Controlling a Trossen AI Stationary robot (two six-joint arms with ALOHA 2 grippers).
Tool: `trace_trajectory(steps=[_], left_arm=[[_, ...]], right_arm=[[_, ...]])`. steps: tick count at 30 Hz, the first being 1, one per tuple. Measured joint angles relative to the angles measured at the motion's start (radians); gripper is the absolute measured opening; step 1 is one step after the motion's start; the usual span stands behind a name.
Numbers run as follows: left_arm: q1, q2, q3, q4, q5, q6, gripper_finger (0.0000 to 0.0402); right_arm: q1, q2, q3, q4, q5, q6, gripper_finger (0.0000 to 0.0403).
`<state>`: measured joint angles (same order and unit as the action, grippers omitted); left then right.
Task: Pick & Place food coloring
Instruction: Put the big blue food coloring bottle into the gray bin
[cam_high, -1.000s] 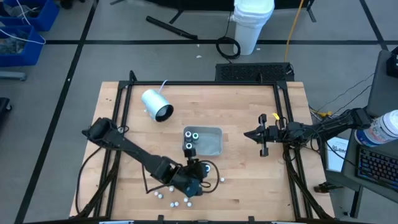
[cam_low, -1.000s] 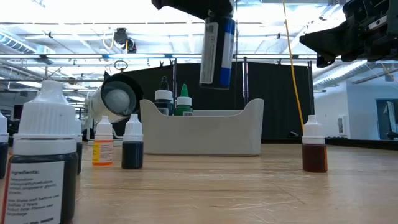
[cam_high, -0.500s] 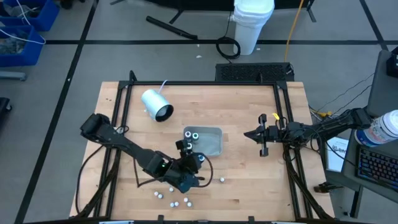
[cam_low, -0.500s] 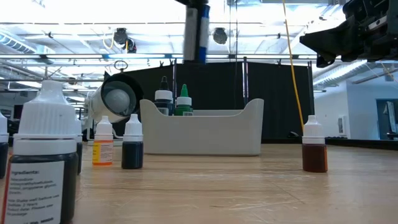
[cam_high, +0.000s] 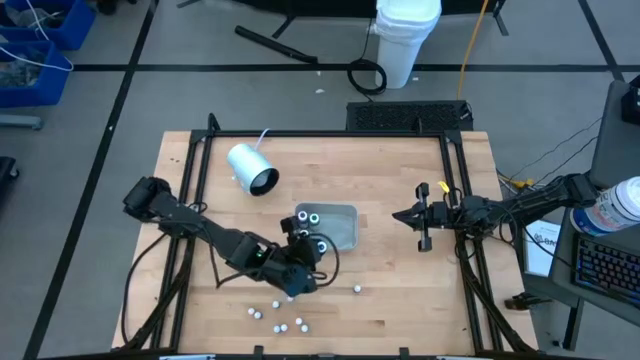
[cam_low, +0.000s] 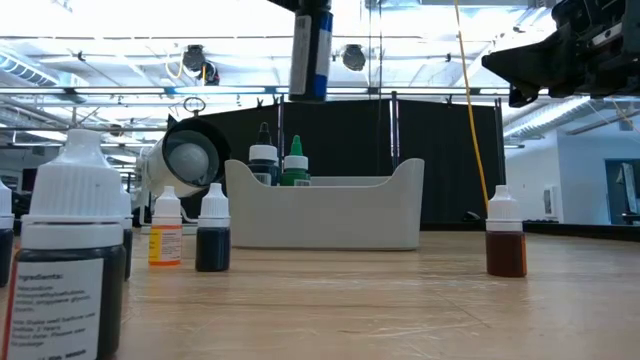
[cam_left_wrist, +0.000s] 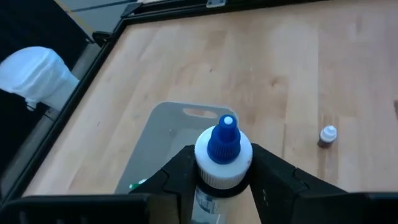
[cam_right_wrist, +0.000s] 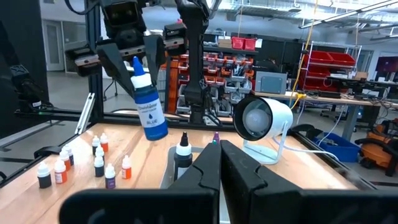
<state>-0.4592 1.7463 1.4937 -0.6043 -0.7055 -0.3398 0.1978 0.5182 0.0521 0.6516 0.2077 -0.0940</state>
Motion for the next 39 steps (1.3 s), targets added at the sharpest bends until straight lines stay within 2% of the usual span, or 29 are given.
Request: trace_trajectory(steps=[4,13,18,22,26,32,39], left_arm=[[0.016,0.016,-0.001,0.037,-0.001,0.013,0.0146],[0.029,0.017,-0.131,0.261,-0.054,-0.115,0.0122],[0.023,0.016,-0.179,0.261,-0.088,-0.243,0.0143],[0.018,0.016,-0.184,0.267,-0.109,-0.317,0.0131],[0.009,0.016,-0.185,0.265,-0.122,-0.352,0.0122],[-0.009,0.023,-0.185,0.259,-0.160,-0.404,0.0137],[-0.019,0.068,-0.185,0.257,-0.179,-0.461,0.0122]], right_arm=[[0.000,0.000,0.000,0.002,0.000,-0.001,0.0000],[0.000,0.000,0.000,0.002,0.000,-0.004,0.0000],[0.000,0.000,0.000,0.002,0.000,-0.004,0.0000],[0.000,0.000,0.000,0.002,0.000,-0.004,0.0000],[0.000,0.000,0.000,0.002,0.000,-0.004,0.0000],[0.000,0.000,0.000,0.002,0.000,-0.004,0.0000],[0.000,0.000,0.000,0.002,0.000,-0.004,0.0000]])
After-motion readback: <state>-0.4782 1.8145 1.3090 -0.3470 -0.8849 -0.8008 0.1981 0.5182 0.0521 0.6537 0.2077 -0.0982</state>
